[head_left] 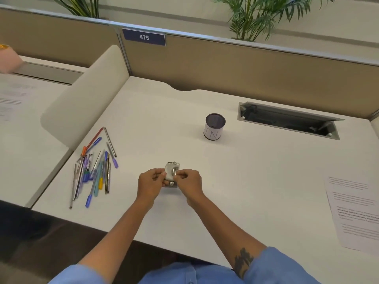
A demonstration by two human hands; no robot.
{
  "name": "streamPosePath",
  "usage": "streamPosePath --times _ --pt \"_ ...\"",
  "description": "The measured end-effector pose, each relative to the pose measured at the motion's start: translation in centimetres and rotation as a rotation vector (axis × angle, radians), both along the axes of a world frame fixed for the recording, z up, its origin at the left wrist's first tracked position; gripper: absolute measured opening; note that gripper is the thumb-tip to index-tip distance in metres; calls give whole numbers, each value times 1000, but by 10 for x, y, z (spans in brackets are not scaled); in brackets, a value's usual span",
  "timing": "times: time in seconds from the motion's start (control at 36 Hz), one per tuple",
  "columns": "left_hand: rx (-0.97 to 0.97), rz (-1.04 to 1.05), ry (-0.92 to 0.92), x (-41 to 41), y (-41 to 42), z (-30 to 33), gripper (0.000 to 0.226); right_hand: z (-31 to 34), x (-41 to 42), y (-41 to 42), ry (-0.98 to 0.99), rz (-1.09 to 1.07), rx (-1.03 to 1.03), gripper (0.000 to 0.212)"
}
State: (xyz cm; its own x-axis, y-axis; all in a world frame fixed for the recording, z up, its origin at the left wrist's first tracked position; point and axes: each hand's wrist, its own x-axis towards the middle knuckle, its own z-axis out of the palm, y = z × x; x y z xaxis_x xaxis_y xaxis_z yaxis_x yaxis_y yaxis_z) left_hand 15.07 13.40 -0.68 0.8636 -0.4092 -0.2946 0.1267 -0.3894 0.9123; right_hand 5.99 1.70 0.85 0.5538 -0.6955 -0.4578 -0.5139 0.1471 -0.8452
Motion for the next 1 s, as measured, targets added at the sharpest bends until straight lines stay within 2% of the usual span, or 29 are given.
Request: streamPosePath --times 0.25,0.36,1.0 --pt "87 95 -28 48 52 -14 19 -10 49 51 -35 71 110 19" --pt "105 131 -18 64 69 -21 21 -18 65 66 -38 90 154 25" --pt "113 184 1 107 116 -25 24 -28 117 105 -41 148 198 25"
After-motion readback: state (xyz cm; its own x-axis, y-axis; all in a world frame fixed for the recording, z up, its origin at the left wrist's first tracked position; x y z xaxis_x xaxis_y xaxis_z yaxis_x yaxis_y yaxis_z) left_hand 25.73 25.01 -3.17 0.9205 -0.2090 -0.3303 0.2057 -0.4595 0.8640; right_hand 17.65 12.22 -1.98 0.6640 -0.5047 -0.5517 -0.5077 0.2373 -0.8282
